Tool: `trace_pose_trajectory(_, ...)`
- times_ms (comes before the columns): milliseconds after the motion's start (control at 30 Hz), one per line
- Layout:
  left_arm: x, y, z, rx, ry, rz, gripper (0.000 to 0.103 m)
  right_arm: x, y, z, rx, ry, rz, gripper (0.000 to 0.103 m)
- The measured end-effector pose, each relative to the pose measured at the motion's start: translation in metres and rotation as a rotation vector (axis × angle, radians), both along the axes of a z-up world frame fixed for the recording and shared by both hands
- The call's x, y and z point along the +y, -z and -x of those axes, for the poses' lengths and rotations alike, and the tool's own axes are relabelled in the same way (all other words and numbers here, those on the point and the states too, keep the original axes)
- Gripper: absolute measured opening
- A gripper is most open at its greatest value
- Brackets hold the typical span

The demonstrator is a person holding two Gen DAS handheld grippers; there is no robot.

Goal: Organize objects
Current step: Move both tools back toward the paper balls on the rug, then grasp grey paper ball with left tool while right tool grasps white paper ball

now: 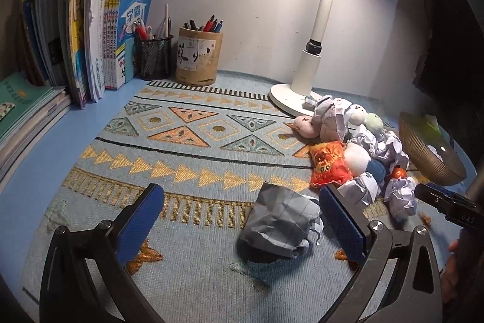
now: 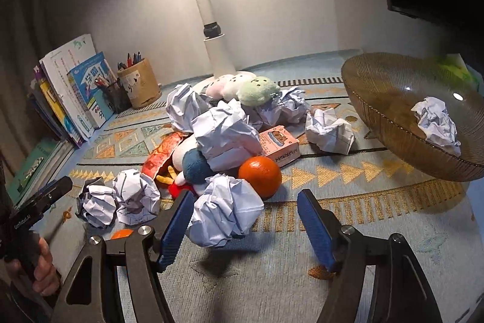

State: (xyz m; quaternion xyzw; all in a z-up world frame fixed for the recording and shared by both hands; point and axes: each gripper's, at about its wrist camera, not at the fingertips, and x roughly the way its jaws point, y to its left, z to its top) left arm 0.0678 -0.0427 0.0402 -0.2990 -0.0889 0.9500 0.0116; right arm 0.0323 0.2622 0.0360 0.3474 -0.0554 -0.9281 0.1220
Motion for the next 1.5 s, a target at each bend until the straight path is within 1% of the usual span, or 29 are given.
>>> trace_pose_trajectory(67, 0.001, 0.002, 0.002, -0.022, 0.023, -0.006, 0.102, -0.004, -0.001, -0.002, 0.010, -0.017, -0.016, 0.087)
trace_pose_trajectory(100, 0.002, 0.003, 0.003, -0.039, 0.046, -0.013, 0.102, -0.005, -0.001, -0.003, 0.016, -0.021, -0.022, 0.087)
trace_pose_trajectory(167, 0.006, 0.005, 0.004, -0.063, 0.071, -0.008, 0.102, -0.008, 0.000, -0.002, 0.013, -0.026, -0.036, 0.088)
trace_pose_trajectory(333, 0.018, 0.006, 0.004, -0.064, 0.091, 0.052, 0.102, -0.016, 0.008, 0.009, -0.052, -0.039, -0.069, 0.088)
trace_pose_trajectory(433, 0.023, 0.007, 0.006, -0.075, 0.102, 0.073, 0.102, -0.017, 0.010, 0.011, -0.063, -0.038, -0.071, 0.088)
trace_pose_trajectory(600, 0.031, 0.013, 0.014, -0.130, 0.101, 0.126, 0.102, -0.019, 0.014, 0.016, -0.094, -0.040, -0.081, 0.088)
trace_pose_trajectory(733, 0.038, 0.015, 0.014, -0.142, 0.109, 0.158, 0.102, -0.023, 0.016, 0.018, -0.105, -0.039, -0.095, 0.088)
trace_pose_trajectory(800, 0.039, 0.016, 0.015, -0.150, 0.113, 0.160, 0.102, -0.024, 0.016, 0.019, -0.108, -0.042, -0.101, 0.088)
trace_pose_trajectory(833, 0.039, 0.016, 0.015, -0.151, 0.114, 0.159, 0.099, -0.025, 0.017, 0.019, -0.112, -0.049, -0.099, 0.087)
trace_pose_trajectory(867, 0.040, 0.017, 0.015, -0.154, 0.117, 0.156, 0.094, -0.026, 0.017, 0.019, -0.115, -0.055, -0.097, 0.083)
trace_pose_trajectory(900, 0.039, 0.017, 0.015, -0.156, 0.124, 0.150, 0.090, -0.027, 0.017, 0.019, -0.115, -0.064, -0.097, 0.075)
trace_pose_trajectory(967, 0.039, 0.019, 0.017, -0.168, 0.136, 0.140, 0.072, -0.029, 0.019, 0.019, -0.120, -0.086, -0.093, 0.063)
trace_pose_trajectory(1000, 0.039, 0.020, 0.018, -0.176, 0.145, 0.134, 0.069, -0.031, 0.020, 0.019, -0.123, -0.093, -0.098, 0.059)
trace_pose_trajectory(1033, 0.040, 0.021, 0.019, -0.179, 0.158, 0.128, 0.058, -0.033, 0.020, 0.018, -0.121, -0.093, -0.109, 0.059)
trace_pose_trajectory(1100, 0.040, 0.020, 0.018, -0.174, 0.165, 0.128, 0.053, -0.034, 0.019, 0.016, -0.104, -0.095, -0.118, 0.053)
trace_pose_trajectory(1133, 0.041, 0.019, 0.017, -0.165, 0.168, 0.127, 0.049, -0.034, 0.018, 0.014, -0.096, -0.097, -0.115, 0.053)
trace_pose_trajectory(1200, 0.041, 0.017, 0.014, -0.146, 0.166, 0.131, 0.048, -0.031, 0.015, 0.012, -0.082, -0.090, -0.105, 0.053)
trace_pose_trajectory(1300, 0.044, 0.013, 0.009, -0.121, 0.145, 0.161, 0.048, -0.024, 0.010, 0.010, -0.058, -0.074, -0.067, 0.053)
trace_pose_trajectory(1367, 0.047, 0.010, 0.005, -0.115, 0.144, 0.149, 0.048, -0.016, 0.005, 0.006, -0.040, -0.066, -0.026, 0.053)
trace_pose_trajectory(1433, 0.054, 0.002, 0.000, -0.098, 0.149, 0.133, 0.048, -0.008, 0.000, 0.001, -0.025, -0.047, 0.003, 0.053)
trace_pose_trajectory(1500, 0.066, -0.012, -0.006, -0.061, 0.162, 0.140, 0.048, 0.003, -0.006, -0.006, -0.005, -0.030, 0.027, 0.053)
